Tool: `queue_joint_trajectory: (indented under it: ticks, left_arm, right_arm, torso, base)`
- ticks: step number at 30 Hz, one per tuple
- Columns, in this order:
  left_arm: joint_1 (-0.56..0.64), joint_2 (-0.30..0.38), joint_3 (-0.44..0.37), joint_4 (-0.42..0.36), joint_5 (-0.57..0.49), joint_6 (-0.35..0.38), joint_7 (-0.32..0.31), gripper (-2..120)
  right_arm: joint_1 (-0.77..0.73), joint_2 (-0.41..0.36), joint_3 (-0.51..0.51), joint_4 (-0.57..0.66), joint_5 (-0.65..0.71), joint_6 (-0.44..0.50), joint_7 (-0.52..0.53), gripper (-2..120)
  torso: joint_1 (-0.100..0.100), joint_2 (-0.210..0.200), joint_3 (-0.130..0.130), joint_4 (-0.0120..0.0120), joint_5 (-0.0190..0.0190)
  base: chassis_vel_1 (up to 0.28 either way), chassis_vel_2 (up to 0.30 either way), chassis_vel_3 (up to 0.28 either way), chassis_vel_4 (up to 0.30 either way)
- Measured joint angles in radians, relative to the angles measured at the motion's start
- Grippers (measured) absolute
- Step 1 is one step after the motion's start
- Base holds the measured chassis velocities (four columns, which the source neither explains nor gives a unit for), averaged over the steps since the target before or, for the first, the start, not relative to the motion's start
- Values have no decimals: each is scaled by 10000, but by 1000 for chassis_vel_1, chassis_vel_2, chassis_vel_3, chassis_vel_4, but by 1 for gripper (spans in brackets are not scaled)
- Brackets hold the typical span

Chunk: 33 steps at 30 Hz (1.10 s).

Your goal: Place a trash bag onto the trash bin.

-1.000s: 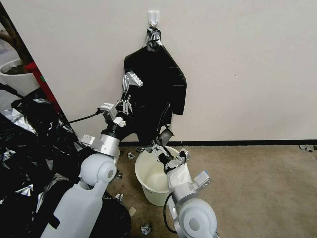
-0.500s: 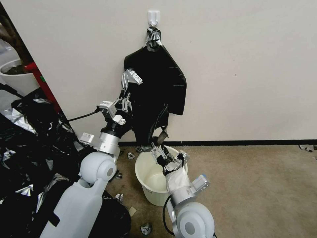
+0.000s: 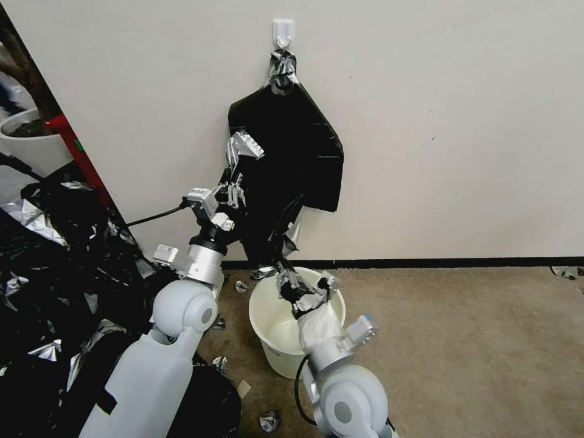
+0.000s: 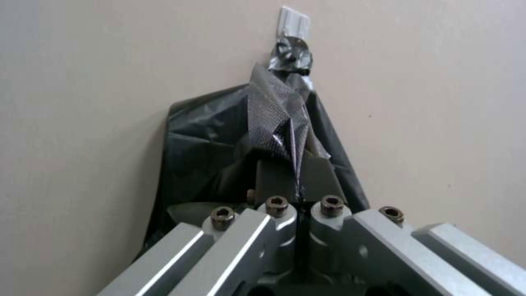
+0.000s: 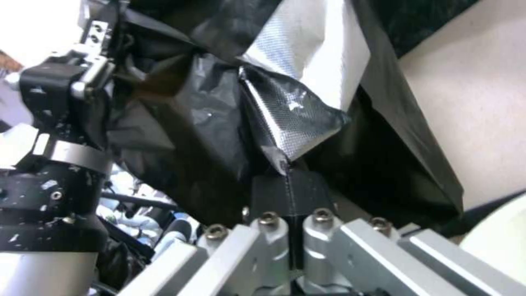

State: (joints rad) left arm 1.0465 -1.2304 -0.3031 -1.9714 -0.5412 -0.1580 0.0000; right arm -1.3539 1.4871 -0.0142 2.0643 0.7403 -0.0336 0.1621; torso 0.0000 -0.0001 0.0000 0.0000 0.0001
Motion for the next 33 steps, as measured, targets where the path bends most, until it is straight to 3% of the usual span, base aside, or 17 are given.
queue_joint_trajectory:
  ticks: [11, 15, 18, 25, 33]
  left_arm:
    - [367, 44, 178, -231, 141, -63, -20, 0]
    - [730, 210, 267, -756, 135, 94, -78, 0]
    - [1200, 504, 321, -1809, -147, 513, -241, 0]
    - [1326, 731, 236, -3005, -767, 1174, -494, 0]
    - [1578, 852, 112, -3380, -663, 1544, -500, 0]
  right_arm:
    - [897, -1266, 1391, 1029, -301, 265, -451, 0]
    - [948, -1909, 1705, 1902, 393, 134, -424, 0]
    - [928, -2713, 1872, 3004, 1424, -159, -229, 0]
    - [1336, -3046, 2193, 3444, 1985, -415, -120, 0]
    - [1396, -3057, 2440, 4035, 2274, -906, 124, 0]
  torso:
    - [0, 0, 0, -1, 0]
    - [0, 0, 0, -1, 0]
    - [0, 1, -1, -1, 0]
    - [0, 1, -1, 0, 0]
    - [-1, 0, -1, 0, -2]
  base:
    - [0, 0, 0, 0]
    - [0, 0, 0, 0]
    - [0, 0, 0, 0]
    - [0, 0, 0, 0]
    - [0, 0, 0, 0]
